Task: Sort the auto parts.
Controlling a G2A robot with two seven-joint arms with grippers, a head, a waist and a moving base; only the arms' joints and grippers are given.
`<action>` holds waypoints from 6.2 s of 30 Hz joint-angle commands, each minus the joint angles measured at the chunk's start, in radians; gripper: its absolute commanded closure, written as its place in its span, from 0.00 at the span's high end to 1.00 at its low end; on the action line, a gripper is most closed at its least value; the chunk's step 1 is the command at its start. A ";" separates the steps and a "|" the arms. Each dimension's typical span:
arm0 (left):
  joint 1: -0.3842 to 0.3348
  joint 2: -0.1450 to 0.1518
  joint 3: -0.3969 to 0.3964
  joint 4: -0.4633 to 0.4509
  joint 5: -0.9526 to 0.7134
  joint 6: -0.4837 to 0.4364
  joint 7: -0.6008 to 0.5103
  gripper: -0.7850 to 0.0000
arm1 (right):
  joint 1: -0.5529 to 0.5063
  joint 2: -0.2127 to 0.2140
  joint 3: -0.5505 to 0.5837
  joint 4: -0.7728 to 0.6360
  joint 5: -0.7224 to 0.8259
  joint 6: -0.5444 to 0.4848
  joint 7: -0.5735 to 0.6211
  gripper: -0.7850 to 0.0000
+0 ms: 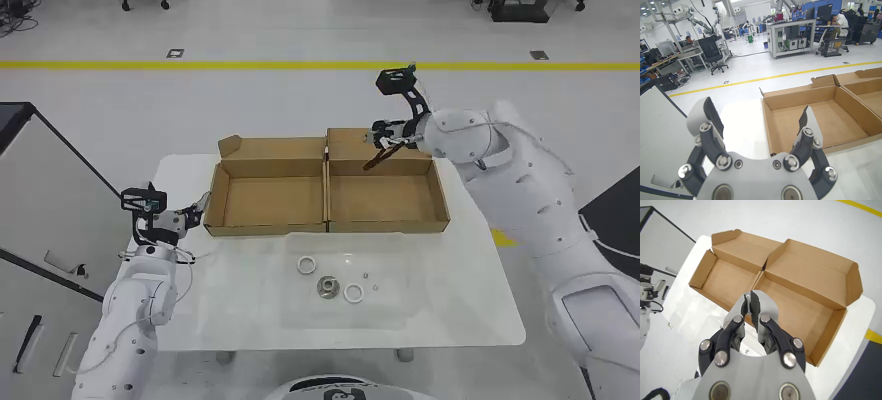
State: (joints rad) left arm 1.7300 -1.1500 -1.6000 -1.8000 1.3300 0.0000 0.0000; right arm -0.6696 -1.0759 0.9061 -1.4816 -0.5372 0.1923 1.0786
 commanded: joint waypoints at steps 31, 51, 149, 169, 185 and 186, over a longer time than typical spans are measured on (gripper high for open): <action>0.000 0.000 0.000 0.000 0.000 0.000 0.000 1.00 | 0.057 -0.047 -0.125 0.299 -0.186 0.151 0.117 0.00; 0.000 0.000 0.000 0.000 0.000 0.000 0.000 1.00 | 0.140 -0.158 -0.231 0.693 -0.110 0.145 0.080 0.00; 0.000 0.000 0.000 0.000 0.000 0.000 0.000 1.00 | -0.313 0.032 0.054 -0.343 -0.102 -0.567 0.367 1.00; 0.000 0.000 0.000 0.000 0.000 0.000 0.000 1.00 | -0.048 0.202 -0.409 -0.492 -0.008 -0.477 0.457 1.00; 0.000 0.000 0.000 0.000 0.000 0.000 0.000 1.00 | 0.098 0.204 -0.636 -0.380 0.114 -0.545 0.389 0.99; 0.000 0.000 0.000 0.000 0.000 0.000 0.000 1.00 | 0.100 0.200 -0.642 -0.371 0.115 -0.548 0.385 0.98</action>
State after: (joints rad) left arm 1.7300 -1.1500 -1.6000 -1.8000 1.3300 0.0000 0.0000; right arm -0.5707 -0.8732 0.2678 -1.8588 -0.4232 -0.3538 1.4662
